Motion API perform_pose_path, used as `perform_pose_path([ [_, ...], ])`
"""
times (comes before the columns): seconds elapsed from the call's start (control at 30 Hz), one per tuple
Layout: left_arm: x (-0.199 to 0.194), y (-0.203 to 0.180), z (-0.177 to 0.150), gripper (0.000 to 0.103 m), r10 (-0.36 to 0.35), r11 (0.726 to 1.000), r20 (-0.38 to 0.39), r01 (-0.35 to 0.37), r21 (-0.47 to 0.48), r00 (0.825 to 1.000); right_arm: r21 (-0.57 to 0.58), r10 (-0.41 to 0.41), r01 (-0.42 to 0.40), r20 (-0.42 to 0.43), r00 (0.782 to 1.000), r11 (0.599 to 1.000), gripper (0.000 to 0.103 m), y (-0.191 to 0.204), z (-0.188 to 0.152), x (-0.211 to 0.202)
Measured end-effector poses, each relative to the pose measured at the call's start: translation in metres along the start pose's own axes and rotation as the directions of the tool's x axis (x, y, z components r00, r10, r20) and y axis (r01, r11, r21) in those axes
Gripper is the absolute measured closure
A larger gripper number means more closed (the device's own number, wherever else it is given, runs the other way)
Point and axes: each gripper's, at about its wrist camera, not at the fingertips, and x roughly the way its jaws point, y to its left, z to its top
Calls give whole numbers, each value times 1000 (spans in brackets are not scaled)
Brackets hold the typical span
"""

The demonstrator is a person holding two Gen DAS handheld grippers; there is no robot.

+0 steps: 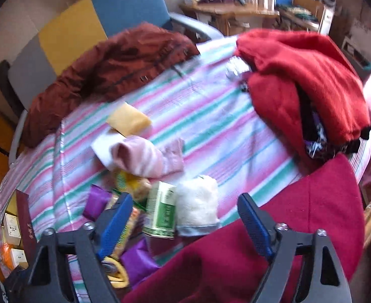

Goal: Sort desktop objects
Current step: 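Move both open tools back toward the pile of items, then grasp the yellow mesh-wrapped item with the left tool while the right tool grasps the white knitted sock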

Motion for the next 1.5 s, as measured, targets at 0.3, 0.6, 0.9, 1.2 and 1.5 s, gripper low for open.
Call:
perform_pose_path([
  [0.3,23,-1,9,30,-50,998,-43,49,-35,998,-29,-67,63,-153,986,998,35,-2,2,35],
  [0.6,46,-9,21,30,-107,992,-67,102,-73,992,-52,-112,101,-281,953,993,39,2,4,72],
  [0.9,84,-21,29,30,-90,994,-112,82,-73,990,-110,-53,24,-271,961,994,55,13,-1,68],
  [1.2,93,-15,17,52,-65,997,-93,61,-46,994,-35,64,-71,-174,983,997,55,-3,4,44],
  [1.5,52,-6,-1,55,-12,999,-6,12,-31,1000,-1,161,-162,-89,983,987,55,4,11,33],
])
